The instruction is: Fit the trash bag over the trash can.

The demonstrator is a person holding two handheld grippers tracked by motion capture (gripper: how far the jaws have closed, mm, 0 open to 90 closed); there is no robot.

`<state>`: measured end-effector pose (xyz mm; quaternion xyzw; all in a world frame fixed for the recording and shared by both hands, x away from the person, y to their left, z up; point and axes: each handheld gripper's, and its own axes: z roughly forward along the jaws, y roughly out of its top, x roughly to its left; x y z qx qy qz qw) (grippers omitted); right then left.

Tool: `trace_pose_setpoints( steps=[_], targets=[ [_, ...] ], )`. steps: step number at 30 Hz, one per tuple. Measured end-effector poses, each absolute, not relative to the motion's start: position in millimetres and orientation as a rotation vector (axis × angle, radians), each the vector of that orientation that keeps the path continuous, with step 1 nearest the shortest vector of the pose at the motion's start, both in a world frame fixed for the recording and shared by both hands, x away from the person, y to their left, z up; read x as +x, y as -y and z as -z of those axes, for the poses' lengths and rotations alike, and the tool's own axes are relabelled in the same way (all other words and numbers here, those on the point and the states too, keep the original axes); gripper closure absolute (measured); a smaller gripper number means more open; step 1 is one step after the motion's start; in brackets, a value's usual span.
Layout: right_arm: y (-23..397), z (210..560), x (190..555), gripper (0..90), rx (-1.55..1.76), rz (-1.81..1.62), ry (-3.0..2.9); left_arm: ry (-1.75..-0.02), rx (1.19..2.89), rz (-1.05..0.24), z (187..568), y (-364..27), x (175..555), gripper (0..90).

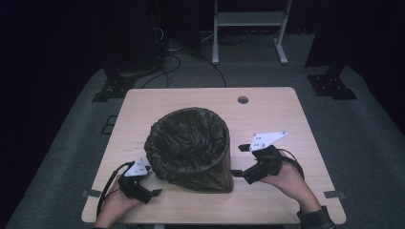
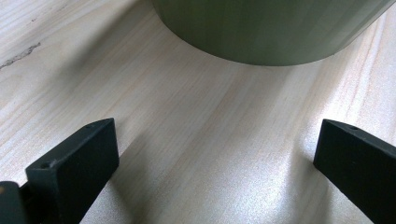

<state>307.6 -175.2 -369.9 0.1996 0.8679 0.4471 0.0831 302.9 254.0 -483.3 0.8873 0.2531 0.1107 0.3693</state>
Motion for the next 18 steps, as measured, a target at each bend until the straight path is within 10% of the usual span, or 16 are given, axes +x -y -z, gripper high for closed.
trace_pose_setpoints(
  steps=[18],
  targets=[
    [189,442,301,10.1,0.722,-1.144,-2.672,-0.647,2.281,-0.285,483,-254,303,0.0]
  ],
)
